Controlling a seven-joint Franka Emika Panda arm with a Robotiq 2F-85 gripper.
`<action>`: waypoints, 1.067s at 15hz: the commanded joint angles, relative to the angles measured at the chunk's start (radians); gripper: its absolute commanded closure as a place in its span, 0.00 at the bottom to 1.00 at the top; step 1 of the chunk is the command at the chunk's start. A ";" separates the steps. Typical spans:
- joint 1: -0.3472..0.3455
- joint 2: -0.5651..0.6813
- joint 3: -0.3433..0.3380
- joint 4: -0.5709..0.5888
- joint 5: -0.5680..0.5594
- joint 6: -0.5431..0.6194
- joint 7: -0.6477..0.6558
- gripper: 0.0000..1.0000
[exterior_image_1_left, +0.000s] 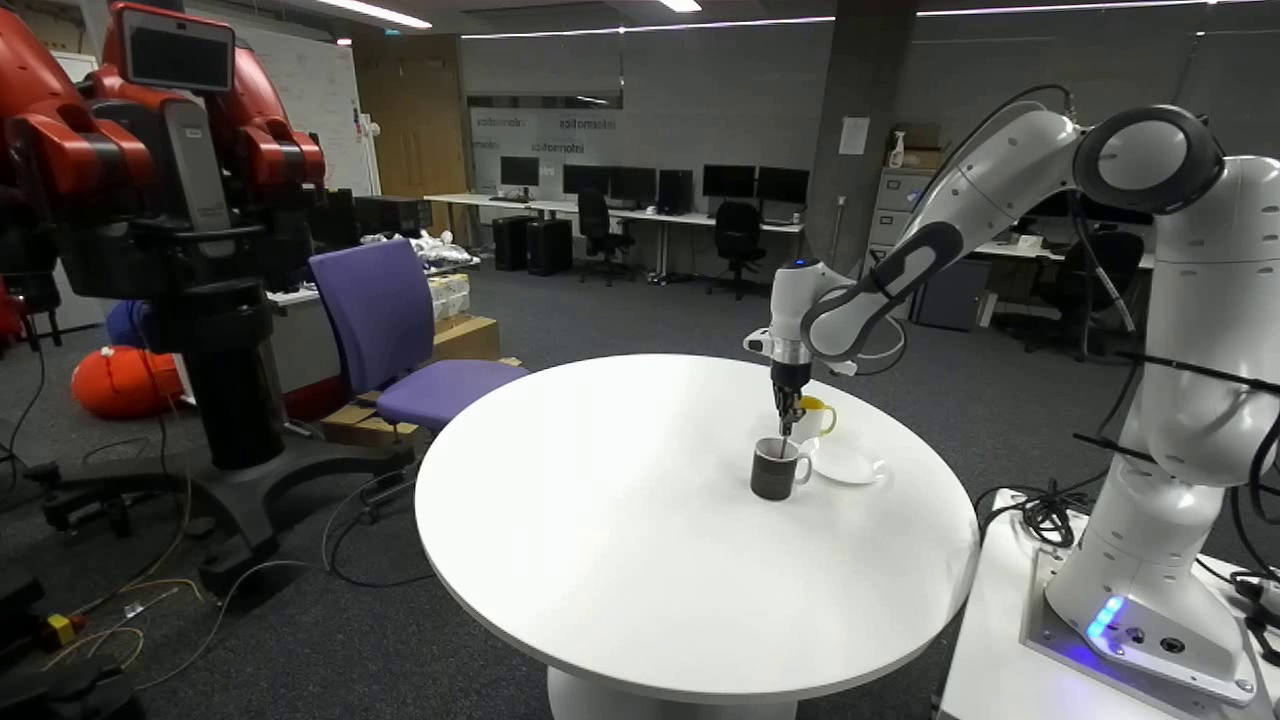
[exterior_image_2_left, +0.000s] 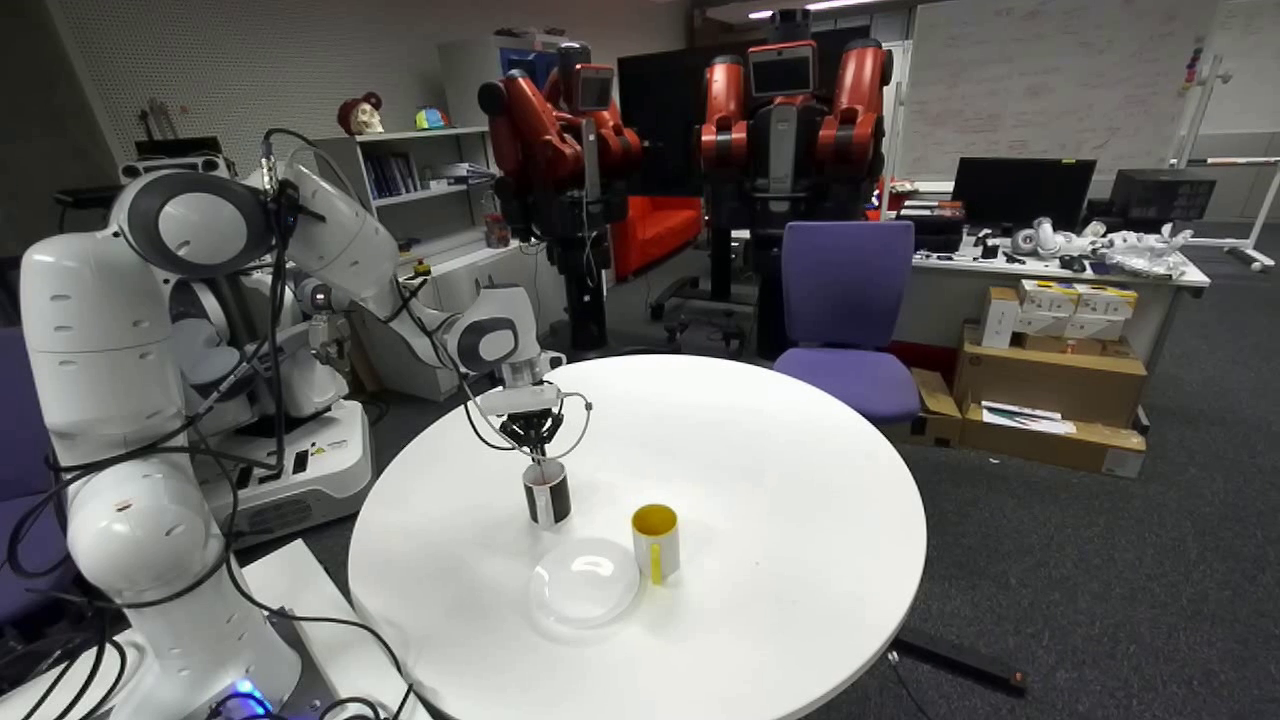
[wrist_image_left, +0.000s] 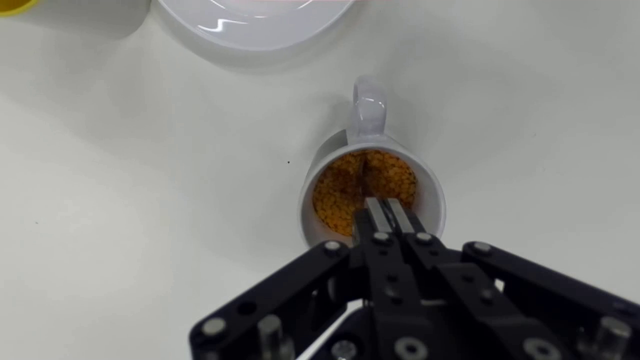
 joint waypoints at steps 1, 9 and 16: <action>-0.011 -0.046 0.011 -0.024 0.014 -0.027 -0.026 0.99; -0.002 -0.007 0.026 0.020 0.015 -0.011 -0.010 0.99; -0.010 -0.027 0.005 0.002 -0.009 -0.015 -0.011 0.99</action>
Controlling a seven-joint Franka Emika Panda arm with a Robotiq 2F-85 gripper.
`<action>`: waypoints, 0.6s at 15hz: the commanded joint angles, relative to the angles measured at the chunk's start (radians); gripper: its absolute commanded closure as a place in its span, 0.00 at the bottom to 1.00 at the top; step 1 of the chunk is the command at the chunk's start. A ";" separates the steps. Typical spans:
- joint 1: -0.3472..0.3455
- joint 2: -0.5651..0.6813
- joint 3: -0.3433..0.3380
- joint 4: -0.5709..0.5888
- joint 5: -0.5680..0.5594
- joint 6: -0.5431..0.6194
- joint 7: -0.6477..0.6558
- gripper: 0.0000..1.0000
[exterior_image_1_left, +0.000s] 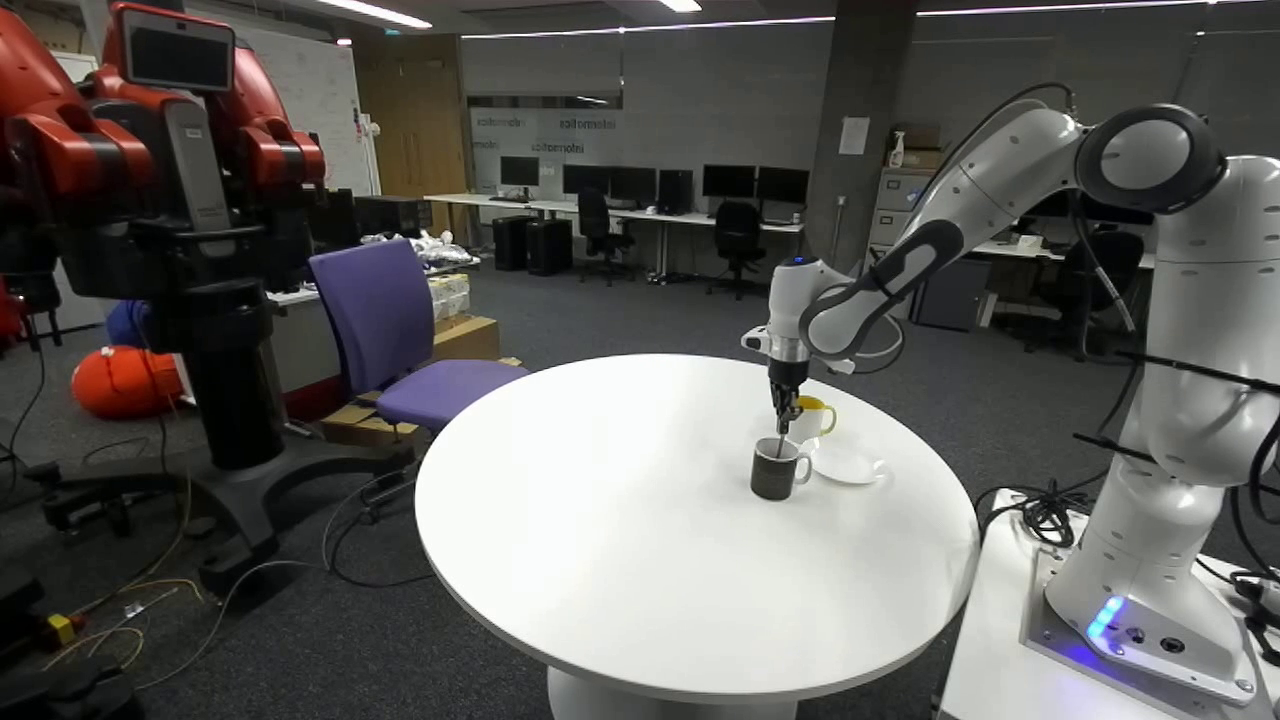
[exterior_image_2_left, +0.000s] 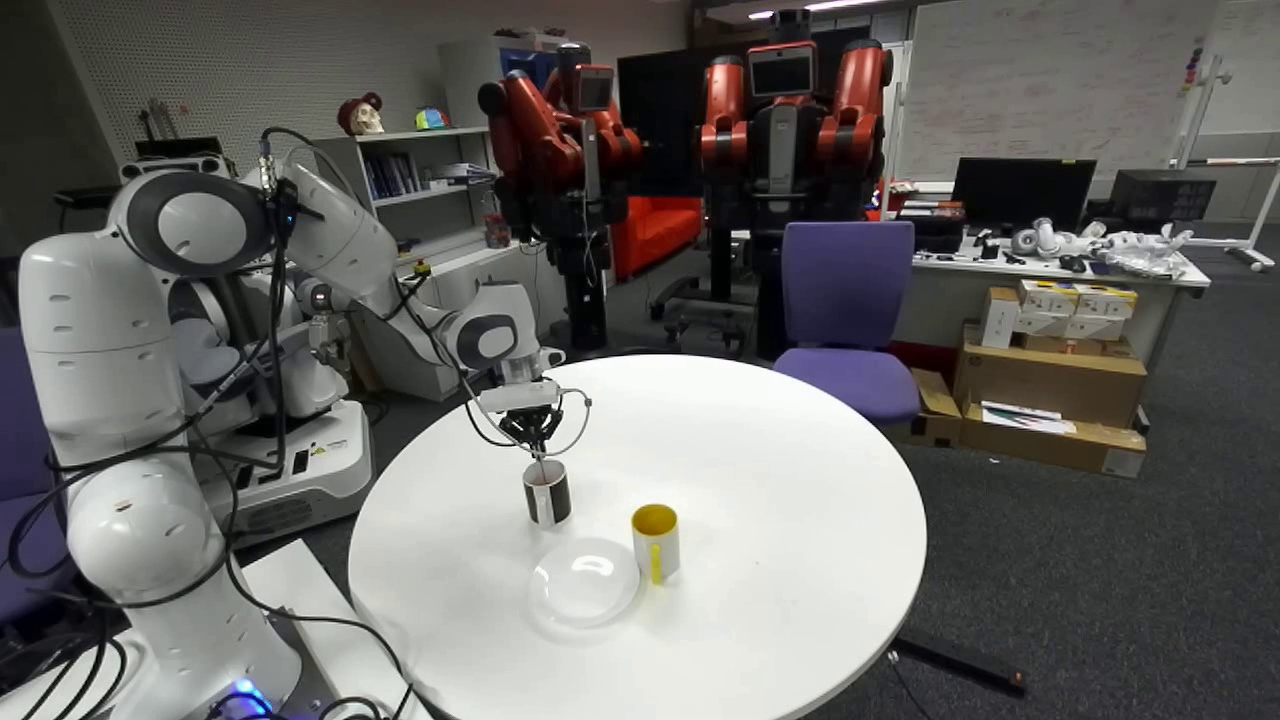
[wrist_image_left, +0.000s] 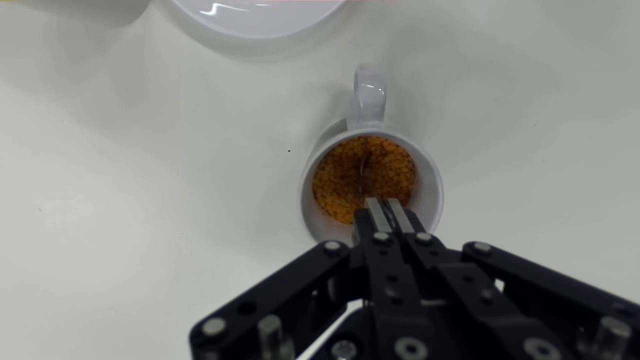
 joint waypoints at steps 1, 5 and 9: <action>-0.010 -0.028 -0.001 -0.010 -0.007 -0.015 -0.014 0.99; -0.007 -0.039 0.018 -0.018 0.026 -0.019 -0.037 0.99; 0.000 -0.018 0.033 0.011 0.028 -0.015 -0.028 0.99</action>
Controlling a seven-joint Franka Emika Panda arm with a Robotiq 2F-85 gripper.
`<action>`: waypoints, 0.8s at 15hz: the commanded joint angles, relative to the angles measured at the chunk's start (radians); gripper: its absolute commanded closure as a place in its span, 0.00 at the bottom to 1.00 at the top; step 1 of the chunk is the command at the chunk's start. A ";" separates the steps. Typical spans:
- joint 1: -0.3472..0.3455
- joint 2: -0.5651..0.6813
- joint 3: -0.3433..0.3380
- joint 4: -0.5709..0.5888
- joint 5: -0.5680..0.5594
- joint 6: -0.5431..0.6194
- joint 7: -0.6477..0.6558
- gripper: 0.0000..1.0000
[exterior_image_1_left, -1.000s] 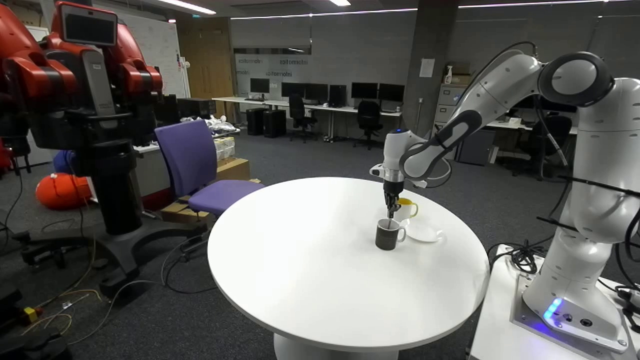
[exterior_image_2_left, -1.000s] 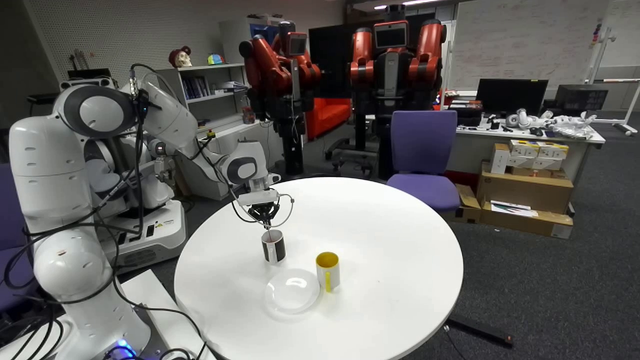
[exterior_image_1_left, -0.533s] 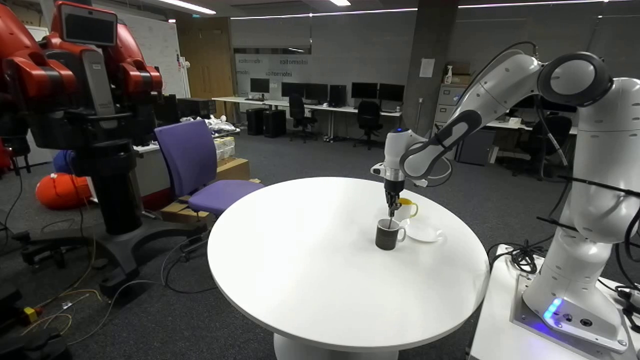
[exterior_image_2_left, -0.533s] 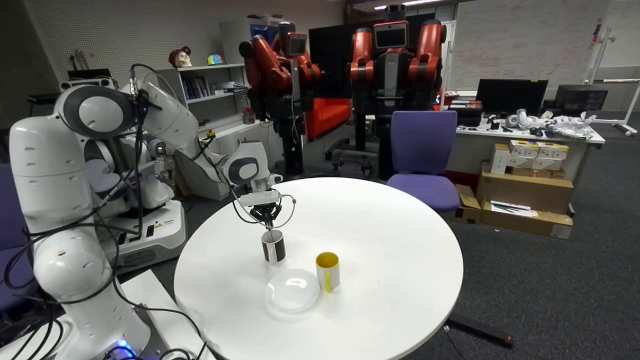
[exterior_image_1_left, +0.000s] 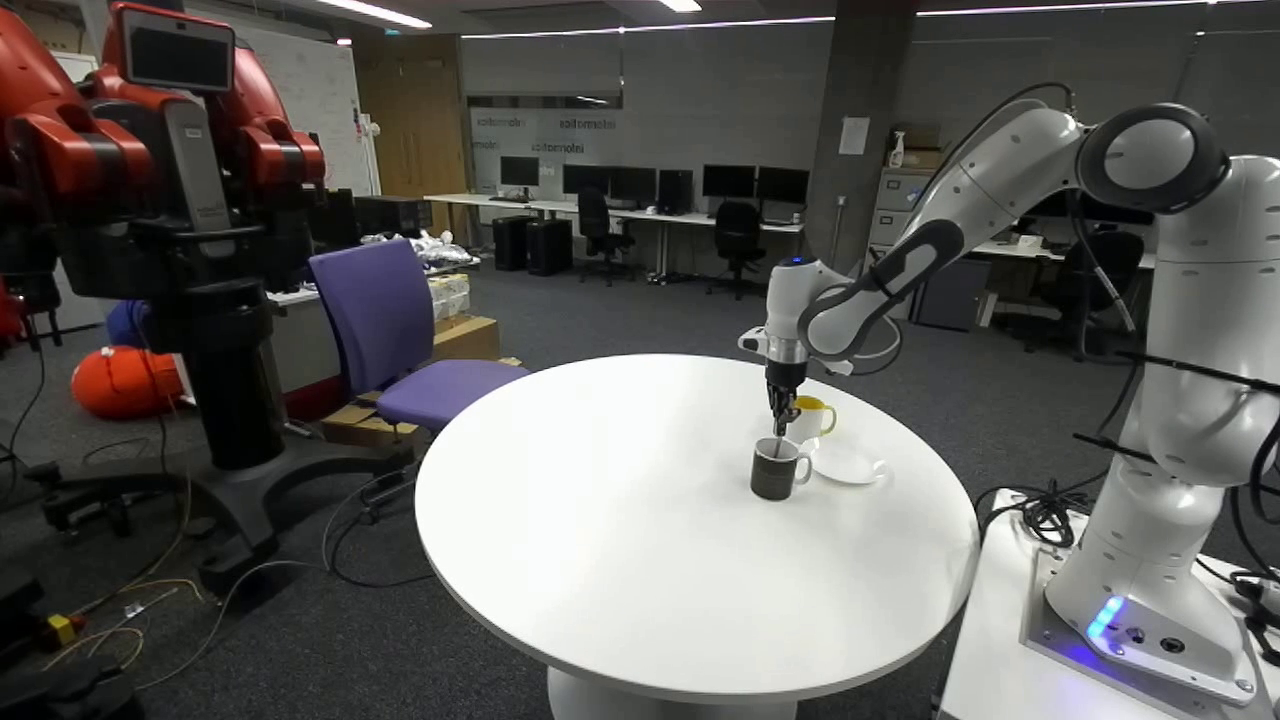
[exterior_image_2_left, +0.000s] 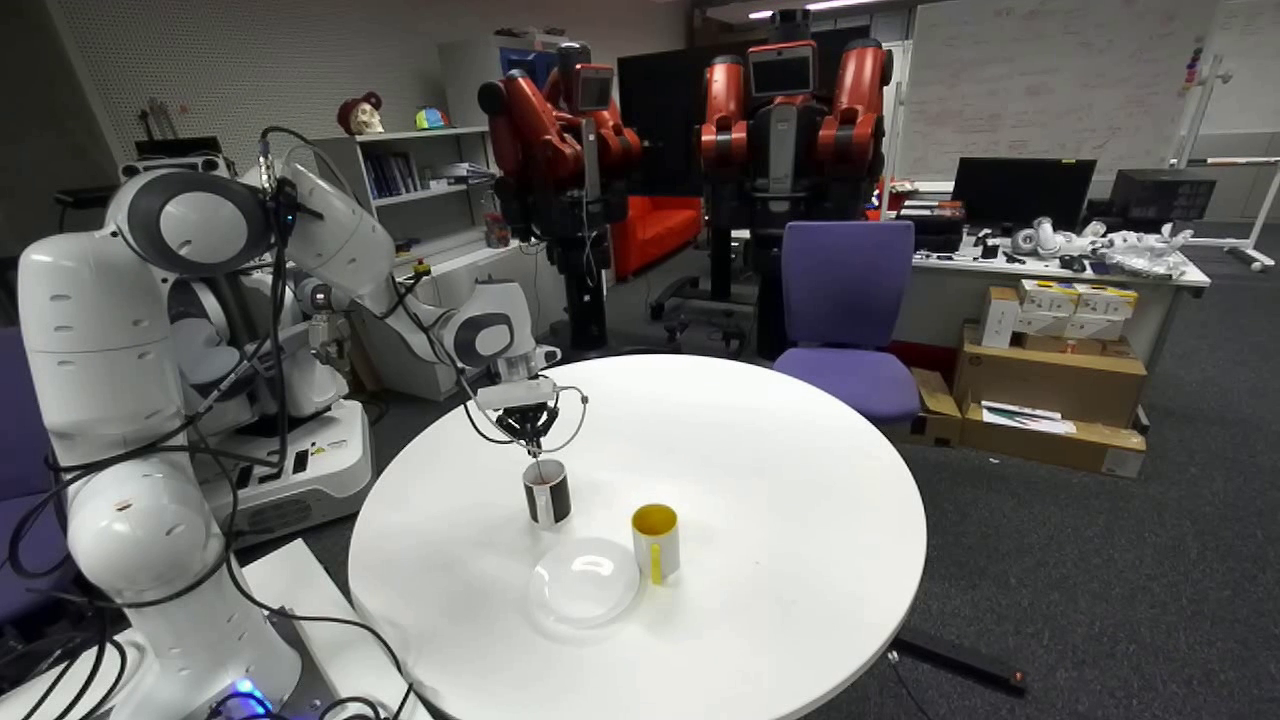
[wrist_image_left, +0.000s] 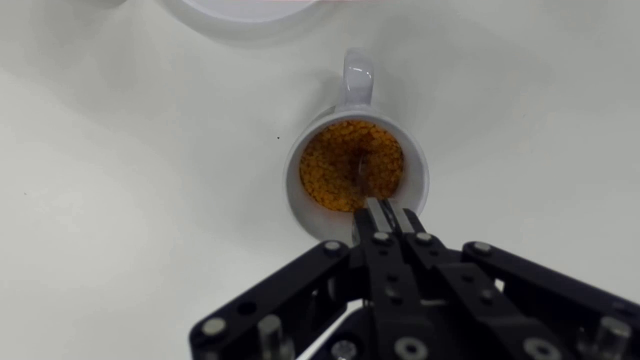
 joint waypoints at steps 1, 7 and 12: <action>-0.003 -0.012 0.013 0.017 0.019 -0.014 -0.024 0.99; -0.013 -0.011 -0.008 0.034 -0.004 -0.016 -0.009 0.99; -0.011 -0.026 -0.003 0.009 0.020 -0.024 -0.030 0.99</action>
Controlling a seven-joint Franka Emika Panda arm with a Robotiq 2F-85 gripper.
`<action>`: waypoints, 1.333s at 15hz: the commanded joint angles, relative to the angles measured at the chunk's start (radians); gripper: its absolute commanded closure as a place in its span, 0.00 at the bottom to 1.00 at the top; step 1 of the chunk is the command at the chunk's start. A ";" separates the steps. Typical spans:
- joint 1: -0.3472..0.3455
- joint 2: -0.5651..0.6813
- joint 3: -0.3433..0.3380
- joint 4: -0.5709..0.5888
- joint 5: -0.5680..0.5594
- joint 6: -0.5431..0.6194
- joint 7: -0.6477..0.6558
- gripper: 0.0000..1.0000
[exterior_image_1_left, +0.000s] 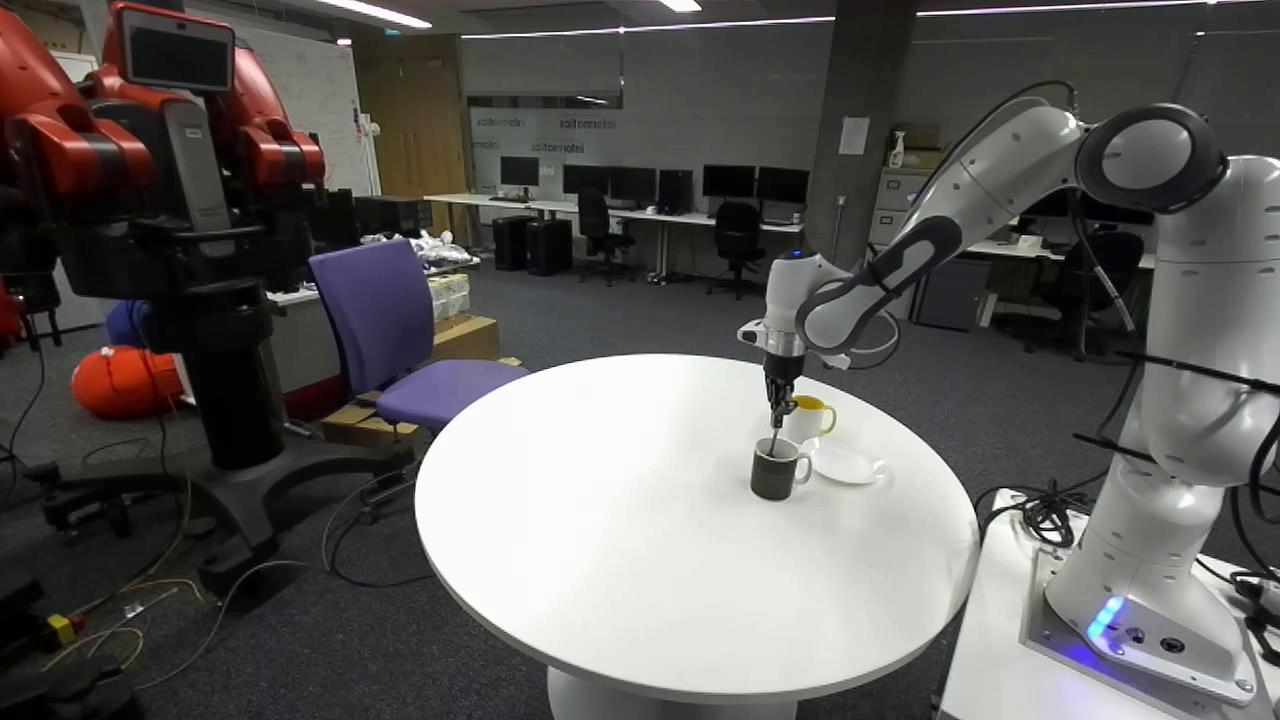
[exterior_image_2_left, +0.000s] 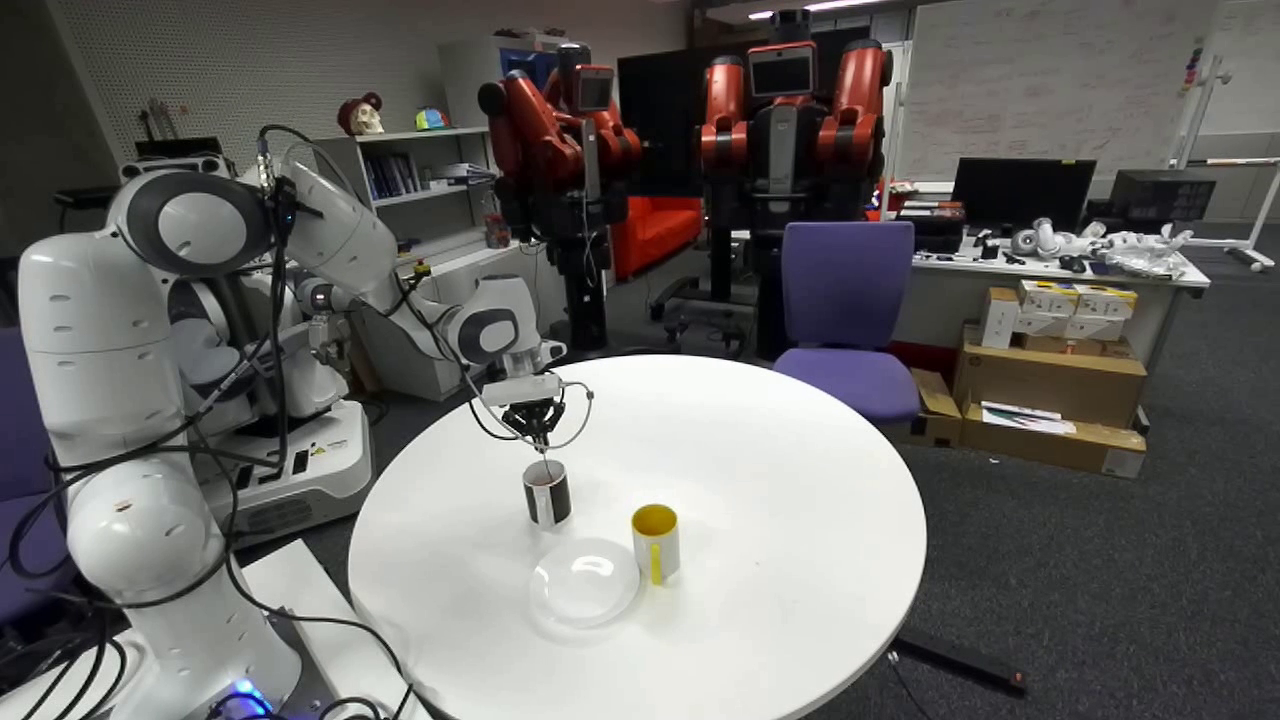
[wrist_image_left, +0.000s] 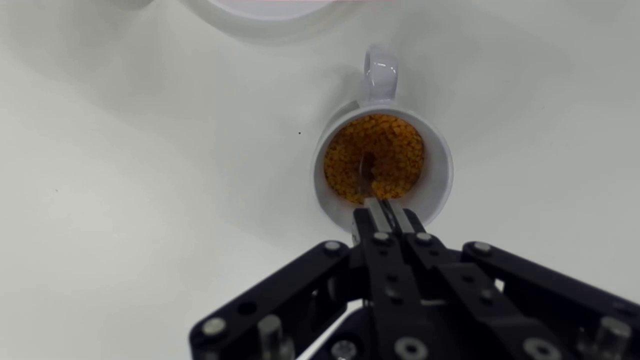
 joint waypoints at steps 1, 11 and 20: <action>-0.006 -0.027 0.015 -0.017 0.021 -0.023 -0.031 0.99; -0.004 -0.001 0.020 0.014 -0.001 -0.015 -0.011 0.99; -0.009 -0.039 0.010 -0.038 0.003 -0.027 -0.033 0.99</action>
